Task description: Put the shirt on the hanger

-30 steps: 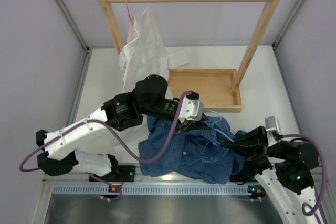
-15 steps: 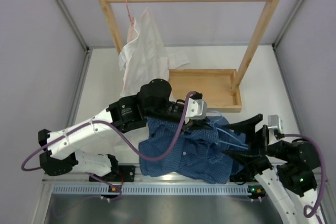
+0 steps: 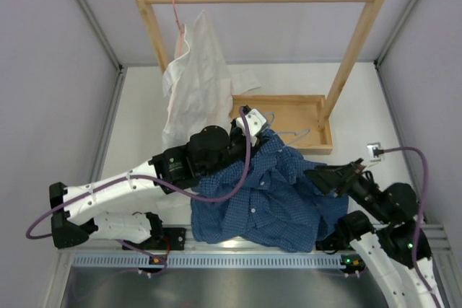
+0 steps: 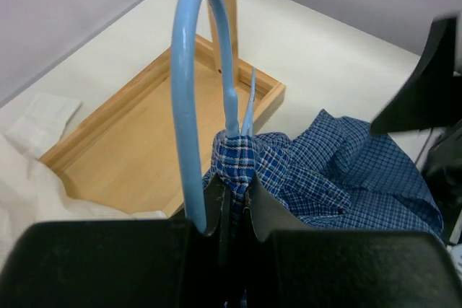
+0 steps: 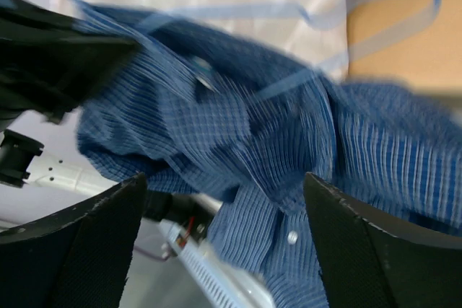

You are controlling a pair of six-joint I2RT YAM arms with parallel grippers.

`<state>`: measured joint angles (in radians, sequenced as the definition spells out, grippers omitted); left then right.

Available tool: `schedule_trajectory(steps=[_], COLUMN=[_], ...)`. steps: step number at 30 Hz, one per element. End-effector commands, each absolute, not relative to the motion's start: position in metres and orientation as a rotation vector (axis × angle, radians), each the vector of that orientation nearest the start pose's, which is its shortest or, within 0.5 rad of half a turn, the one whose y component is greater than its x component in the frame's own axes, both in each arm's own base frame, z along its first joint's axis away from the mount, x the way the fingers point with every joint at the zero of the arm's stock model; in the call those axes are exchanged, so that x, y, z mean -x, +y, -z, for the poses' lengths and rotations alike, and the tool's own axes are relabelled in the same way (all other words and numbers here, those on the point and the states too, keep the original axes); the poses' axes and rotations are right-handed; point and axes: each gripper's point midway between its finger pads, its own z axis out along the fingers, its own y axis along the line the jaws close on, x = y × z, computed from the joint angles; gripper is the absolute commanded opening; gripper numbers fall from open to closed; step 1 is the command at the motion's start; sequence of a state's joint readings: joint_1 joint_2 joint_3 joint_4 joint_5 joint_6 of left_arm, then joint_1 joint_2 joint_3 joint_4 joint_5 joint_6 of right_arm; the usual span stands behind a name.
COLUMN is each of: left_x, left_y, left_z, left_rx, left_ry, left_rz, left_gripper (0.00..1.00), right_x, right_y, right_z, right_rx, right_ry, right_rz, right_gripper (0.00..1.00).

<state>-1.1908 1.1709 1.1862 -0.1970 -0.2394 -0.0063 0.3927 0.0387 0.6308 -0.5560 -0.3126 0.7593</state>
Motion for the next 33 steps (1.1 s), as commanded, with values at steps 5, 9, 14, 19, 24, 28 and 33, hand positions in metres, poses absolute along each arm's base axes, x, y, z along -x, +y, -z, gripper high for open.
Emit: schedule_trajectory(steps=[5, 9, 14, 19, 24, 28, 33], left_x=[-0.21, -0.209, -0.208, -0.209, -0.209, -0.211, -0.212], left_y=[-0.339, -0.345, -0.345, -0.344, -0.35, -0.354, -0.356], left_z=[-0.367, -0.36, -0.362, -0.36, -0.356, -0.354, -0.354], left_rx=[-0.47, -0.468, -0.452, -0.451, -0.461, -0.462, -0.466], left_ry=[1.515, 1.518, 1.503, 1.504, 1.503, 1.501, 1.496], left_rz=[0.716, 0.737, 0.761, 0.749, 0.759, 0.76, 0.753], left_gripper=[0.0, 0.0, 0.0, 0.0, 0.0, 0.0, 0.0], right_x=[-0.129, -0.139, -0.152, -0.158, -0.16, -0.162, -0.16], right_y=[0.156, 0.154, 0.165, 0.175, 0.185, 0.192, 0.203], right_z=[-0.242, -0.229, -0.203, -0.181, -0.184, -0.185, -0.188], right_rx=[-0.404, -0.463, -0.507, -0.503, -0.518, -0.506, -0.483], right_ry=[1.802, 1.825, 1.879, 1.91, 1.884, 1.887, 1.882], right_rz=[-1.414, -1.384, -1.415, -1.455, -1.555, -1.59, -1.628], right_gripper=[0.74, 0.68, 0.62, 0.57, 0.52, 0.52, 0.52])
